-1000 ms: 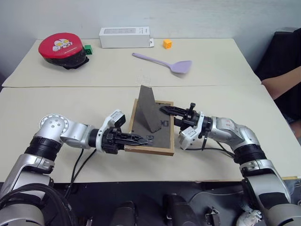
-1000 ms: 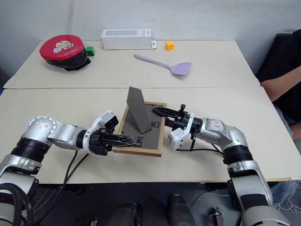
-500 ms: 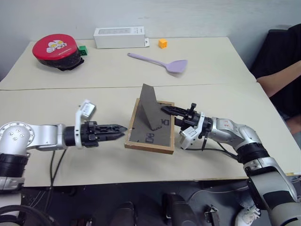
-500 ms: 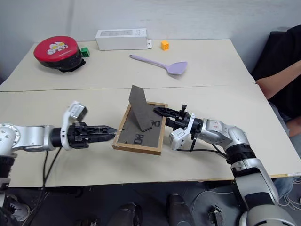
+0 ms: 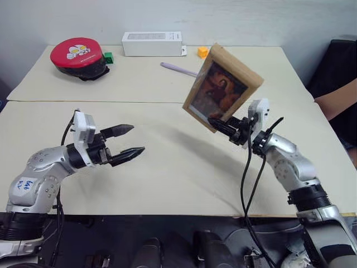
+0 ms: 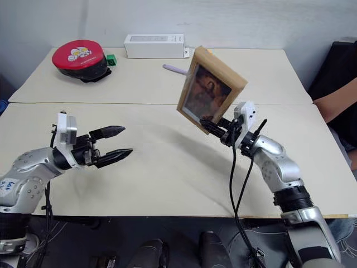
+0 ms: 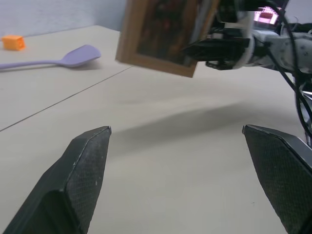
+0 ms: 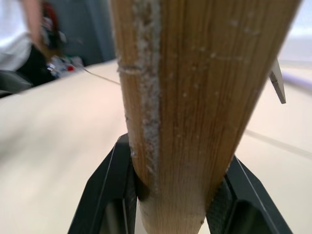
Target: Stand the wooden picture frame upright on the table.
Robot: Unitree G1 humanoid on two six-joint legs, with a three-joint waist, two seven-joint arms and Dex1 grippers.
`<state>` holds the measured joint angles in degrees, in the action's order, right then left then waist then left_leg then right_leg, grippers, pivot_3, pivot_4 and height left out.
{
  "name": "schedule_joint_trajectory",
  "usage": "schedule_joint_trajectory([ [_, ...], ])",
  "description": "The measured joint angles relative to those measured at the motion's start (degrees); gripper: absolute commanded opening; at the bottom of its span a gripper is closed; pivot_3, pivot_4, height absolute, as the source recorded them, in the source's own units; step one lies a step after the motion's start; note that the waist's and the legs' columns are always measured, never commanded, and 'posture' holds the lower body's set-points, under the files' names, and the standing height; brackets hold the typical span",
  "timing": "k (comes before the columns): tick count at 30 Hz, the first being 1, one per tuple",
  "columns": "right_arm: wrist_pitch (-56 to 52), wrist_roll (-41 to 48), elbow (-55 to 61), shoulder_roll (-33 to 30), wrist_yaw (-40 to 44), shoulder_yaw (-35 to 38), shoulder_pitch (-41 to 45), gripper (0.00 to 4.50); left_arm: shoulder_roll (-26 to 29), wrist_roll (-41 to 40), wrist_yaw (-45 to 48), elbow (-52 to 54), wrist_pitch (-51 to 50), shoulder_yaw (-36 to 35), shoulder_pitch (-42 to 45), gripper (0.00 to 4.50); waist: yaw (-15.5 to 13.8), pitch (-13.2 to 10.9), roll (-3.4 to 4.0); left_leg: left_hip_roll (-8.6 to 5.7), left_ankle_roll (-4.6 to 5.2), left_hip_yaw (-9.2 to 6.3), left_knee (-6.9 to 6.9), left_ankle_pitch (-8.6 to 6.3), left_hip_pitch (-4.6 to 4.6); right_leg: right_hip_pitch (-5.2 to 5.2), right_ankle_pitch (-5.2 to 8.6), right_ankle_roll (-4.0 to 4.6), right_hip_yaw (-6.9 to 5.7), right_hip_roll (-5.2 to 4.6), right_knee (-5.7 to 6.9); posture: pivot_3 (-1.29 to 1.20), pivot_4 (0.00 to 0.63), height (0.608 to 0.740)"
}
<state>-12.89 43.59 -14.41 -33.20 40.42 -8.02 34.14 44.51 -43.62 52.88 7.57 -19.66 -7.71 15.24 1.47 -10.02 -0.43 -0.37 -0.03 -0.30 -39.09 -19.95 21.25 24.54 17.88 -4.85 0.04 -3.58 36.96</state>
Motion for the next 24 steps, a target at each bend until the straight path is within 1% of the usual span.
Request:
schedule_joint_trajectory([
  [2, -2.6, -1.9, -3.4, 0.5, -0.5, 1.4, 0.5, 1.31, -1.6, 0.3, 0.0, 1.4, 0.0, -0.1, -0.3, 4.50, 0.0, 0.0, 0.00, 0.00, 0.04, 0.06, 0.01, -0.02, 0.06, 0.06, 0.00, -0.01, 0.03, 0.01, 0.05, 0.00, 0.150, 0.740],
  [6, -9.2, -3.5, -12.2, 2.4, 2.0, 3.6, 2.9, 1.31, -2.5, 1.7, 1.1, 2.9, 0.3, -0.2, -1.6, 4.50, 0.3, 0.0, 0.00, 0.01, 0.05, 0.17, 0.00, -0.03, 0.03, 0.08, -0.01, -0.02, 0.11, 0.05, 0.09, 0.00, 0.150, 0.740],
  [11, -6.1, -9.1, -19.2, 3.9, 8.3, 4.6, 5.5, 1.30, -3.2, 3.7, 2.6, 2.9, 0.8, -0.3, -2.2, 4.50, 0.2, 0.0, 0.01, 0.01, 0.06, 0.19, -0.02, -0.03, -0.08, 0.01, -0.01, -0.03, 0.13, 0.06, 0.07, 0.00, 0.150, 0.740],
  [15, -4.9, -12.0, -21.4, 5.2, 10.1, 6.1, 6.3, 1.30, -3.3, 4.6, 3.2, 2.9, 0.9, -0.3, -2.2, 4.50, 0.3, 0.1, -0.07, 0.01, 0.06, 0.19, -0.03, -0.04, -0.17, -0.04, -0.01, -0.02, 0.16, 0.06, 0.09, 0.00, 0.150, 0.740],
  [17, -5.7, -12.5, -21.8, 5.9, 9.9, 7.0, 6.6, 2.03, -3.3, 4.9, 3.3, 2.9, 0.9, -0.4, -2.4, 4.50, 0.3, 0.1, -0.12, 0.01, 0.06, 0.20, -0.04, -0.03, -0.20, -0.07, -0.01, -0.02, 0.17, 0.05, 0.11, 0.00, 0.150, 0.740],
  [19, -8.7, -13.3, -22.6, 6.2, 9.0, 7.5, 6.4, 2.54, -3.3, 5.2, 3.4, 3.0, 1.0, -0.4, -2.8, 4.50, 0.2, 0.1, -0.11, 0.01, 0.06, 0.18, -0.04, -0.03, -0.14, -0.02, -0.01, -0.02, 0.16, 0.04, 0.11, 0.00, 0.150, 0.740],
  [21, -8.8, -13.4, -22.2, 6.9, 9.1, 8.4, 6.0, 3.23, -3.4, 5.7, 3.5, 3.0, 1.0, -0.6, -3.8, 4.50, 0.2, 0.1, -0.07, 0.01, 0.06, 0.18, -0.01, -0.03, -0.07, 0.03, -0.01, -0.02, 0.15, 0.04, 0.18, 0.00, 0.150, 0.740],
  [22, -8.8, -13.9, -21.7, 6.9, 9.2, 8.5, 6.0, 3.49, -3.4, 5.8, 3.5, 3.0, 1.0, -0.6, -4.0, 4.50, 0.2, 0.1, -0.07, 0.01, 0.06, 0.17, -0.02, -0.03, -0.06, 0.03, -0.01, -0.02, 0.14, 0.04, 0.18, 0.00, 0.150, 0.740],
  [24, -8.9, -14.8, -19.9, 6.4, 9.9, 8.5, 5.2, 4.25, -3.4, 6.2, 3.7, 3.0, 1.0, -0.7, -4.4, 4.50, 0.2, 0.1, -0.07, 0.01, 0.06, 0.18, -0.02, -0.04, -0.06, 0.02, -0.01, -0.03, 0.14, 0.04, 0.13, 0.00, 0.150, 0.740],
])
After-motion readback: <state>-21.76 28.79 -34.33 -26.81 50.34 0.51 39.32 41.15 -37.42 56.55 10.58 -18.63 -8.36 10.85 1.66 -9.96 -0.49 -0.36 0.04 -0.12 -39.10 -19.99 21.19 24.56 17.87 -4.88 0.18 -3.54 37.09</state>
